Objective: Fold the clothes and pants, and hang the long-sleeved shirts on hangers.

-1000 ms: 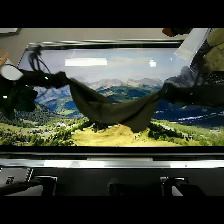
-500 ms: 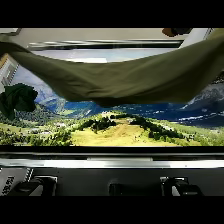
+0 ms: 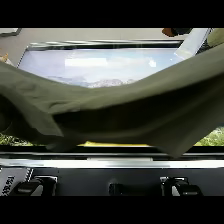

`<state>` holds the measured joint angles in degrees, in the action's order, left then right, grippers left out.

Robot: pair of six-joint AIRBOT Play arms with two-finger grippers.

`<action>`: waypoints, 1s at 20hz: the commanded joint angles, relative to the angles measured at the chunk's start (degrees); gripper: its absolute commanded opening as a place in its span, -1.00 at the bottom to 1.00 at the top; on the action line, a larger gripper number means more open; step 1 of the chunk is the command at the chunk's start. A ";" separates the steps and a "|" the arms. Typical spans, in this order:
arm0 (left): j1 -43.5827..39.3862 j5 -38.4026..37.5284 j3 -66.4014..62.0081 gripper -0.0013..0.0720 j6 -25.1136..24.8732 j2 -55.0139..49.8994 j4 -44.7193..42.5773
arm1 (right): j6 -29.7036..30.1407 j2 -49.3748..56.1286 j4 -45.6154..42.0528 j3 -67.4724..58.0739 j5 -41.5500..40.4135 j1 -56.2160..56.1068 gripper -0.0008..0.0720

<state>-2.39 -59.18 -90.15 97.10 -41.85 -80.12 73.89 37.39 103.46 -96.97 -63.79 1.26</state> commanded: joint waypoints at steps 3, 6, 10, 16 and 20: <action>0.04 0.37 5.92 -0.92 -4.76 -14.53 -1.16 | -3.67 19.52 -0.13 -0.13 -13.29 0.02 -0.89; -0.28 1.11 7.58 -0.92 -4.68 -28.48 -0.87 | -2.62 34.56 -0.17 -0.13 -13.79 -0.04 -0.89; -1.20 6.16 7.54 -0.92 -4.55 -46.82 3.48 | -2.56 53.62 1.01 -0.13 -3.72 -0.02 -0.89; -1.22 11.87 7.48 -0.92 -4.52 -58.14 8.17 | -2.60 67.95 9.38 -0.15 8.70 -0.04 -0.87; 0.59 7.93 6.34 0.80 -4.55 -57.27 7.87 | -1.88 67.47 9.97 -0.22 5.01 0.72 0.12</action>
<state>-2.98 -49.25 -83.00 92.55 -98.32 -72.53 71.31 103.92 111.81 -97.10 -57.74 1.39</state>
